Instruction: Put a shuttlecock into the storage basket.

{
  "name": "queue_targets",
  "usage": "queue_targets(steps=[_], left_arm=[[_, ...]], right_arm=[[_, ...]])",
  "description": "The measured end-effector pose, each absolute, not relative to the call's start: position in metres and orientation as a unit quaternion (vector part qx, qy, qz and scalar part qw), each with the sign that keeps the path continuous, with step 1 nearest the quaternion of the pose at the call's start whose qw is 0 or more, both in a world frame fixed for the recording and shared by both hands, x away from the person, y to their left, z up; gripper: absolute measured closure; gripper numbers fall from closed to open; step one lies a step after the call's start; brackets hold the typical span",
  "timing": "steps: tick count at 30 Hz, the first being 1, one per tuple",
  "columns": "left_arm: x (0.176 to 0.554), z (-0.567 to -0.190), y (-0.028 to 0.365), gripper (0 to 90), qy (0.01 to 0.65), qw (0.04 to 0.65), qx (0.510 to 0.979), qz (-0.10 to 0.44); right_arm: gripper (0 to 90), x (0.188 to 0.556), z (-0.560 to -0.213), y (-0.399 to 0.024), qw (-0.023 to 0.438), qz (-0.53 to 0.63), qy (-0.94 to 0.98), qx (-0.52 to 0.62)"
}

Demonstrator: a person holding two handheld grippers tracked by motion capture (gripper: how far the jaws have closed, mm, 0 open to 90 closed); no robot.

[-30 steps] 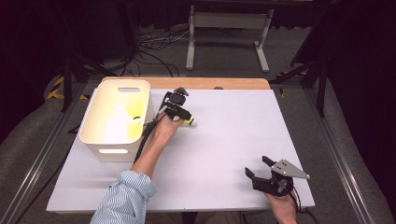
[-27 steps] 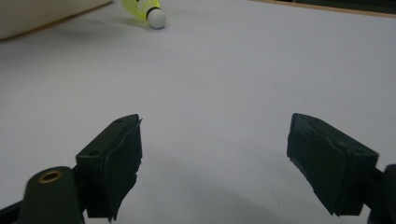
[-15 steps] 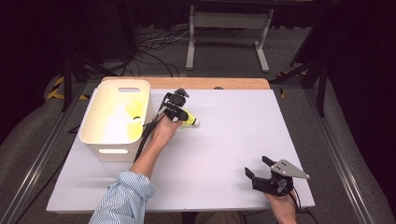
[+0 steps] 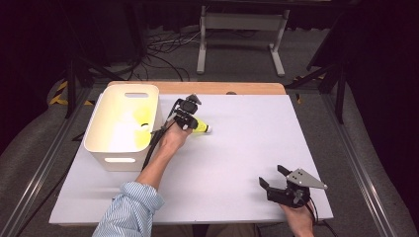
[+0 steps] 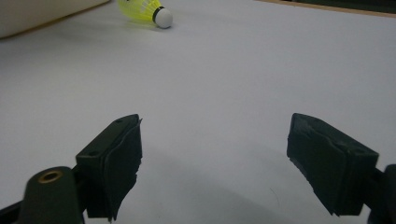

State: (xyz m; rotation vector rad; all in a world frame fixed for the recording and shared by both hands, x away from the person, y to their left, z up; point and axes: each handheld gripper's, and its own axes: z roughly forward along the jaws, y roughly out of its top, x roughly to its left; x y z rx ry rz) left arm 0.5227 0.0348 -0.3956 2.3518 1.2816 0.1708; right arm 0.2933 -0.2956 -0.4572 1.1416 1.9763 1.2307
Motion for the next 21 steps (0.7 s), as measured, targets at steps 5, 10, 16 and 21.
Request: queue_targets(steps=[5, 10, 16, 21], left_arm=[[0.5206, -0.3941, 0.034, 88.9, 0.455, 0.23, 0.858, 0.06], [0.5184, -0.3927, 0.032, 89.1, 0.45, 0.233, 0.86, 0.062], [0.5175, -0.3917, 0.0313, 89.3, 0.446, 0.234, 0.862, 0.06], [0.5165, -0.3903, 0.0302, 89.5, 0.442, 0.236, 0.864, 0.056]], right_arm=[[18.4, 0.2935, -0.4572, -0.2955, 0.27, 0.456, 0.734, 0.425], [18.5, 0.2934, -0.4572, -0.2951, 0.27, 0.454, 0.735, 0.424], [18.5, 0.2935, -0.4572, -0.2952, 0.27, 0.455, 0.734, 0.426], [18.5, 0.2935, -0.4573, -0.2952, 0.269, 0.455, 0.734, 0.426]])
